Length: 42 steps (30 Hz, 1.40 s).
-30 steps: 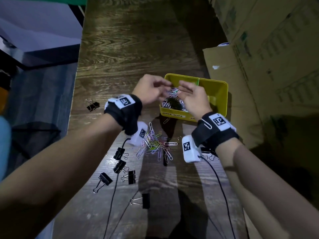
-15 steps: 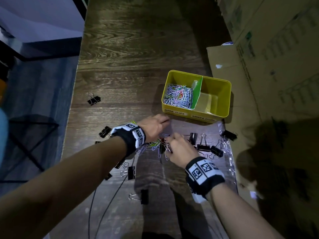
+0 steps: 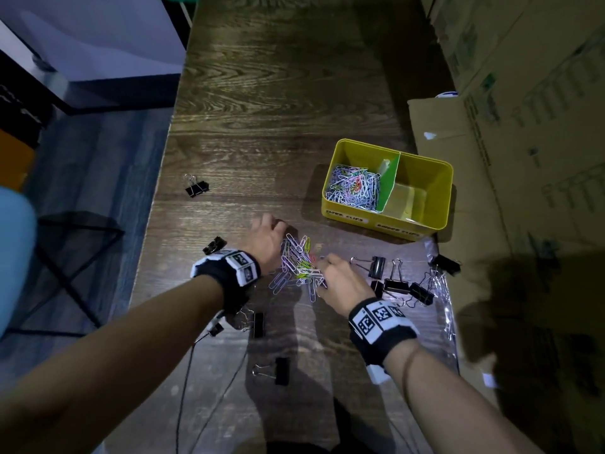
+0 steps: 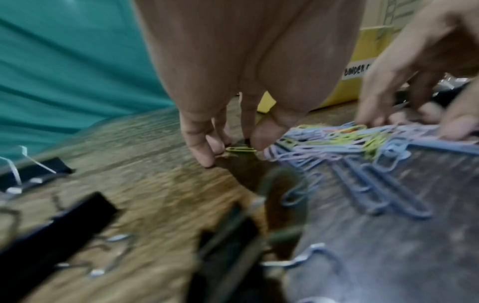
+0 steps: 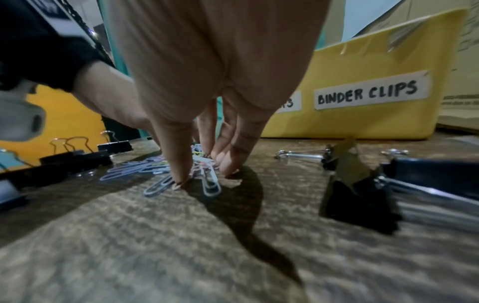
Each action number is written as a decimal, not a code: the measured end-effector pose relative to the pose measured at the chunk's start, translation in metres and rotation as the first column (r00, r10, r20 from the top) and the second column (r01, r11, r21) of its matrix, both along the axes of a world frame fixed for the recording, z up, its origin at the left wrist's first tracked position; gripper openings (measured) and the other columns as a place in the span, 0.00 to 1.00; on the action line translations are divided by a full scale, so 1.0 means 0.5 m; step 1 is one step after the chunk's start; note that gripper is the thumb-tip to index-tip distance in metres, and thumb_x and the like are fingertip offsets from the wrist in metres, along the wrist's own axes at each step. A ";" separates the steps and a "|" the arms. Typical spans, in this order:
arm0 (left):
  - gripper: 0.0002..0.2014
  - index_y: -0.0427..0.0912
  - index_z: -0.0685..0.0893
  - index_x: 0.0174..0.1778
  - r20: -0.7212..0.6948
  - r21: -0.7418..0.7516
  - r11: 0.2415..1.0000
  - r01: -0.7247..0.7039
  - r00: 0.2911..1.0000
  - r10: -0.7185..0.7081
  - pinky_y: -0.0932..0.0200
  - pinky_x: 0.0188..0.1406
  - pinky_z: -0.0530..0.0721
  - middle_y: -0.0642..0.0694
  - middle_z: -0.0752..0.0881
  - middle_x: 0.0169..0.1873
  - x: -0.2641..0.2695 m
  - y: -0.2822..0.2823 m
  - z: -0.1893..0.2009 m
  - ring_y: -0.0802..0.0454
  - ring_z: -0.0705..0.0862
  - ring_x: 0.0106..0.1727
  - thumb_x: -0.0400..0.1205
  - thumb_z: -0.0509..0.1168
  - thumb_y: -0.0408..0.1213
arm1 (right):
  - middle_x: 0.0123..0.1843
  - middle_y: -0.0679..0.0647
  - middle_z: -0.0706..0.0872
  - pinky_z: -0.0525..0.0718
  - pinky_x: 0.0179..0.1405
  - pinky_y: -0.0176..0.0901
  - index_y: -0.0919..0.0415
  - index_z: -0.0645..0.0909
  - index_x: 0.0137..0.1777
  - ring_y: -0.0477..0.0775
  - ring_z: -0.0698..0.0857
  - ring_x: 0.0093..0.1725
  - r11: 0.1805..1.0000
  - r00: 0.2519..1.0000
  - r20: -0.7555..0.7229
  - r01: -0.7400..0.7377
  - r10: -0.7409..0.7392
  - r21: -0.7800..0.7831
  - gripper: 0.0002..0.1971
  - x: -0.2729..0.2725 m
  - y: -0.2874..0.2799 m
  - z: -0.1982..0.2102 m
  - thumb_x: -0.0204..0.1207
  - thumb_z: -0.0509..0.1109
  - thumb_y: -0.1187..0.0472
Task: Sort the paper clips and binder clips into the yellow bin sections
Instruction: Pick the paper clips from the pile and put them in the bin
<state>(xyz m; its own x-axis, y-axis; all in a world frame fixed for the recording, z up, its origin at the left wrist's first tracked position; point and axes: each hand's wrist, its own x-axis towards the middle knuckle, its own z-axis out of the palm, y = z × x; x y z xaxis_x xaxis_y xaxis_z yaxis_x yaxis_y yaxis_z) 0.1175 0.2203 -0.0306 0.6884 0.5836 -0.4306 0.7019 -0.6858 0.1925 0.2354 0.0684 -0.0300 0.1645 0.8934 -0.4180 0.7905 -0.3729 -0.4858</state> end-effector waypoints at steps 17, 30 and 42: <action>0.36 0.40 0.63 0.70 -0.133 -0.136 0.971 -0.199 0.974 0.181 0.44 0.60 0.80 0.35 0.64 0.63 0.002 -0.108 0.004 0.33 0.76 0.61 0.69 0.74 0.33 | 0.72 0.59 0.61 0.75 0.68 0.59 0.62 0.56 0.80 0.62 0.63 0.70 0.984 0.987 0.124 -0.077 0.098 -0.164 0.57 0.002 0.063 0.004 0.54 0.85 0.48; 0.29 0.43 0.75 0.69 0.043 -0.217 0.930 -0.296 0.949 0.312 0.45 0.61 0.79 0.37 0.68 0.63 0.018 -0.127 0.012 0.35 0.80 0.58 0.70 0.69 0.25 | 0.71 0.67 0.66 0.75 0.66 0.55 0.64 0.62 0.77 0.70 0.72 0.68 0.984 0.977 0.177 0.137 -0.117 -0.110 0.36 -0.057 0.045 0.007 0.71 0.73 0.66; 0.10 0.44 0.90 0.49 0.261 -0.231 0.919 -0.319 0.890 0.374 0.55 0.53 0.80 0.38 0.90 0.46 -0.012 -0.115 -0.006 0.41 0.86 0.50 0.71 0.73 0.35 | 0.56 0.63 0.85 0.76 0.55 0.45 0.66 0.86 0.56 0.62 0.82 0.58 0.930 0.930 -0.073 0.364 -0.360 0.043 0.12 -0.028 0.038 -0.025 0.73 0.72 0.65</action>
<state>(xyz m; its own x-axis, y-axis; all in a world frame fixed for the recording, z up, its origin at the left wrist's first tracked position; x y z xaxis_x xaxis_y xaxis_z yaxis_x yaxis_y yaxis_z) 0.1115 0.1629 -0.0338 0.5672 0.7415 -0.3585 0.7803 -0.3446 0.5218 0.2213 0.0873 -0.0426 0.4562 0.7999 -0.3899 0.5741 -0.5993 -0.5578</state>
